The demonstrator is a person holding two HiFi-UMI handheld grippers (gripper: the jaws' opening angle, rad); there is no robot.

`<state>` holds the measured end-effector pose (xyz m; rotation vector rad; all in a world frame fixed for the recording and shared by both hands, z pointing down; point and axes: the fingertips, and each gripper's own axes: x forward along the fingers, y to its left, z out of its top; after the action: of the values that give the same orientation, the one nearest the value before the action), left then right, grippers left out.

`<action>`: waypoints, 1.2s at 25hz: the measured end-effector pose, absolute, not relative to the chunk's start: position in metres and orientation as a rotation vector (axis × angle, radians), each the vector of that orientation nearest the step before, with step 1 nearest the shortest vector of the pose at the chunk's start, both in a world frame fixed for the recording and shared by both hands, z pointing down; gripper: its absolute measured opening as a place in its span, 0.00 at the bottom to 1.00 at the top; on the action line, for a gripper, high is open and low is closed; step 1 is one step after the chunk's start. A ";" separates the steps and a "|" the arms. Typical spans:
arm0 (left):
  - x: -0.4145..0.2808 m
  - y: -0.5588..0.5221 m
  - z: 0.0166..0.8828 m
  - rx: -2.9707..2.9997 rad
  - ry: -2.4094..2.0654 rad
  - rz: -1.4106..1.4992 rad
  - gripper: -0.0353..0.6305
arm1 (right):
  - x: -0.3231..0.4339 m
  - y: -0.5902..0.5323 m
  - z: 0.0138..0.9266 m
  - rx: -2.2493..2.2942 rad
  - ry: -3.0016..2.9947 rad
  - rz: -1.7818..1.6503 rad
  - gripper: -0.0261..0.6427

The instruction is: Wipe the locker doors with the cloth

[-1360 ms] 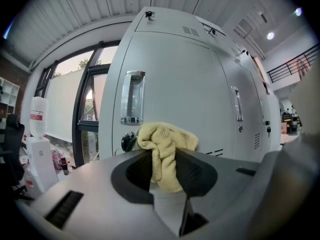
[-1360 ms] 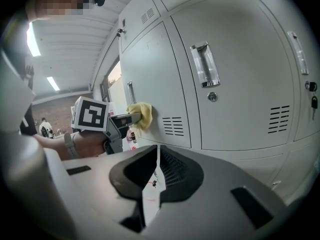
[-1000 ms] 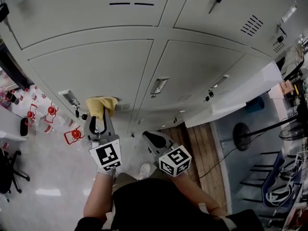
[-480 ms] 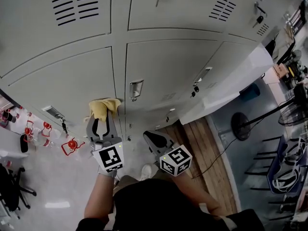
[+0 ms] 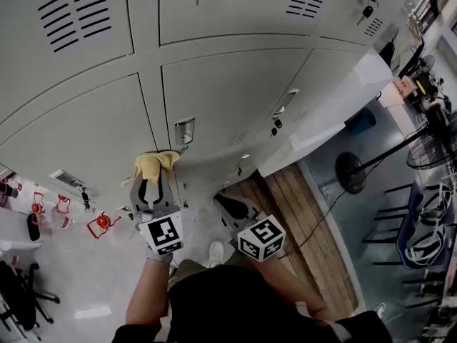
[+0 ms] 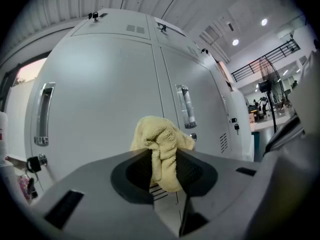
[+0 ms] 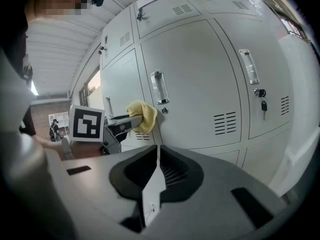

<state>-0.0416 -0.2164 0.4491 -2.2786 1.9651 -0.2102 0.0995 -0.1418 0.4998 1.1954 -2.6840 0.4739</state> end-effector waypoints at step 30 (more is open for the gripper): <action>-0.165 -0.190 0.539 -2.413 1.978 -0.444 0.22 | -0.011 -0.106 0.509 1.205 -2.640 0.499 0.08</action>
<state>-0.1646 -0.1897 0.5386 -2.4130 1.9783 -0.4440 -0.0112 -0.1060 0.5090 1.2047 -2.6397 0.4989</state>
